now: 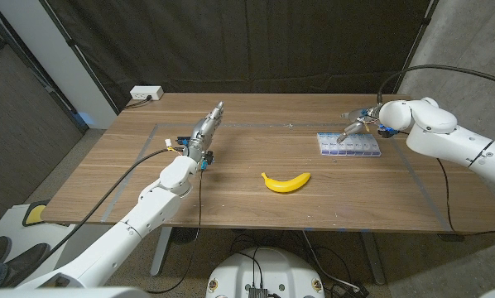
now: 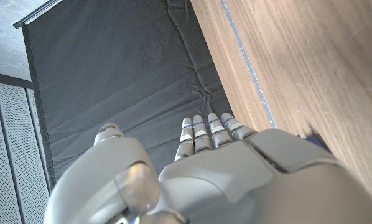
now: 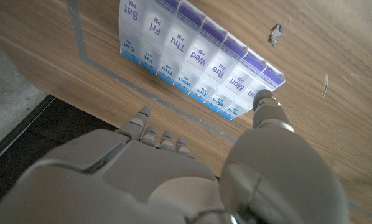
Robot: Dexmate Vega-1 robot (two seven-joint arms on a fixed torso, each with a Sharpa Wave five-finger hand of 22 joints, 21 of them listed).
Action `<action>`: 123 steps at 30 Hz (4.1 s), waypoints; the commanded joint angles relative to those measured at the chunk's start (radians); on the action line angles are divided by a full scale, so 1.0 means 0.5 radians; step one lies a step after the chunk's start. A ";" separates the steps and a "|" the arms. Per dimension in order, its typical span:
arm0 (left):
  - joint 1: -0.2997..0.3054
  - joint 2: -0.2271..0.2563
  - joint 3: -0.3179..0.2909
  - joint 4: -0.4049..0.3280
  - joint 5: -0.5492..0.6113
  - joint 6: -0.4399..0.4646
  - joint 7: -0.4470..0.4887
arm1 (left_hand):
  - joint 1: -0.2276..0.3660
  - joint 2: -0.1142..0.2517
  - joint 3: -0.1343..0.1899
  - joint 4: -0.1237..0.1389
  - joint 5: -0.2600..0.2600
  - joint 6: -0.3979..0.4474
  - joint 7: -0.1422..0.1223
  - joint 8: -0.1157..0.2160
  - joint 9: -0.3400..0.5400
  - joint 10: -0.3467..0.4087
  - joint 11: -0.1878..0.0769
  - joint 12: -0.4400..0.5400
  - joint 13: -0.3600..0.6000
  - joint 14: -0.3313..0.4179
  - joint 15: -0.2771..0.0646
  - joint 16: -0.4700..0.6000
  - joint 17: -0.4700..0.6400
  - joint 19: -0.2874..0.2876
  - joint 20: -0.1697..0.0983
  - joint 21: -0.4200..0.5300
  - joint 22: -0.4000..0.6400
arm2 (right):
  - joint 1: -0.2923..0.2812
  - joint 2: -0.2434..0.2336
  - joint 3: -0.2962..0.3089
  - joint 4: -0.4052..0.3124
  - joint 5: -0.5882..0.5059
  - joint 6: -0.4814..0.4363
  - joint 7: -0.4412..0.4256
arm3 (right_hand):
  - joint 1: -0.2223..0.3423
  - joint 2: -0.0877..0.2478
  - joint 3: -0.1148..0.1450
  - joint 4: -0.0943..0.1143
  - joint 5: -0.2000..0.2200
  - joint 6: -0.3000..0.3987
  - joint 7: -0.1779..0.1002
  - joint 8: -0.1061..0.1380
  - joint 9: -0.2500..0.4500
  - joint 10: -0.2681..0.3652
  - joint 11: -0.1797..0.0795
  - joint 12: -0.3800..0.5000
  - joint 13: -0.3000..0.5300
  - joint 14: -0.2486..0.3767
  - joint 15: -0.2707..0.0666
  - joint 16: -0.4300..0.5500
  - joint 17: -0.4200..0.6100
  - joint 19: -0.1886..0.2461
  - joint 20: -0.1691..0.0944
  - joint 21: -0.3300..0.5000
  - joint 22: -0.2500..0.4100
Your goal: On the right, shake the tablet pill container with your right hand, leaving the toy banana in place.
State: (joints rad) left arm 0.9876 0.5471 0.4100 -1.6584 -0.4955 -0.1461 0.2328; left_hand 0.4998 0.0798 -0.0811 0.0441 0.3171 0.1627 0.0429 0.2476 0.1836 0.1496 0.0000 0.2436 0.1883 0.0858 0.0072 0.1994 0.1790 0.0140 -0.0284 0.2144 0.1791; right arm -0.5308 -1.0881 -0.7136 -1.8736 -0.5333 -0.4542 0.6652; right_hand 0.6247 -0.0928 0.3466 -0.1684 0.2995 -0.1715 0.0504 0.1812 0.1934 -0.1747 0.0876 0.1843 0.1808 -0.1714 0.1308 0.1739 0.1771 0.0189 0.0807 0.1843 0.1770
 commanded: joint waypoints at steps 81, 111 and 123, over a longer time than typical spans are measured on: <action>0.036 -0.013 0.032 -0.029 -0.022 0.073 0.046 | 0.015 0.039 -0.025 0.011 -0.035 0.036 -0.012 -0.037 0.014 0.030 -0.005 -0.038 0.012 0.022 0.011 -0.010 0.010 -0.027 0.042 -0.020 0.007 | 0.156 0.319 -0.223 0.502 -0.667 0.305 0.335 | 0.180 -0.011 -0.075 0.058 0.112 -0.272 0.008 0.072 0.009 -0.137 0.027 0.070 0.015 0.067 -0.013 0.057 0.004 0.214 -0.004 0.059 0.001; 0.019 -0.031 0.038 0.015 -0.042 0.052 0.018 | 0.017 0.043 -0.035 0.014 -0.046 0.050 -0.013 -0.045 0.015 0.037 -0.009 -0.045 0.013 0.020 0.015 -0.013 0.011 -0.037 0.066 -0.023 0.008 | 0.174 0.370 -0.297 0.587 -0.751 0.349 0.284 | 0.294 0.010 -0.178 0.077 0.142 0.366 -0.212 0.192 0.013 0.790 -0.302 0.309 0.031 0.896 -0.374 0.116 0.017 0.990 -0.107 0.205 0.024; -0.003 -0.050 0.050 0.050 -0.052 0.052 0.005 | 0.019 0.046 -0.038 0.015 -0.051 0.051 -0.015 -0.050 0.015 0.035 -0.014 -0.049 0.014 0.020 0.019 -0.013 0.011 -0.039 0.072 -0.023 0.008 | 0.129 0.356 -0.301 0.590 -0.780 0.356 0.188 | 0.353 0.057 -0.161 0.070 0.136 0.588 -0.341 0.260 0.040 0.994 -0.406 0.367 0.042 0.992 -0.435 0.097 0.020 1.017 -0.111 0.185 0.026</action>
State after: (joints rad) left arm 0.9938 0.5285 0.4308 -1.6445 -0.5184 -0.1191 0.2386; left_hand 0.5015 0.1072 -0.0950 0.0526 0.2964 0.1806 0.0358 0.2254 0.1883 0.1600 0.0000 0.2204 0.1931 0.0910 0.0125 0.1957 0.1789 -0.0041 0.0005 0.2028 0.1789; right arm -0.4441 -0.9053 -0.8600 -1.5807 -0.9117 -0.2806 0.8017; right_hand 0.7684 -0.1018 0.2552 -0.1353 0.3597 0.0812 -0.0945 0.2928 0.2028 0.2067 -0.0216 0.3510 0.1970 0.3056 -0.0427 0.2271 0.1874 0.5247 0.0146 0.2820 0.1928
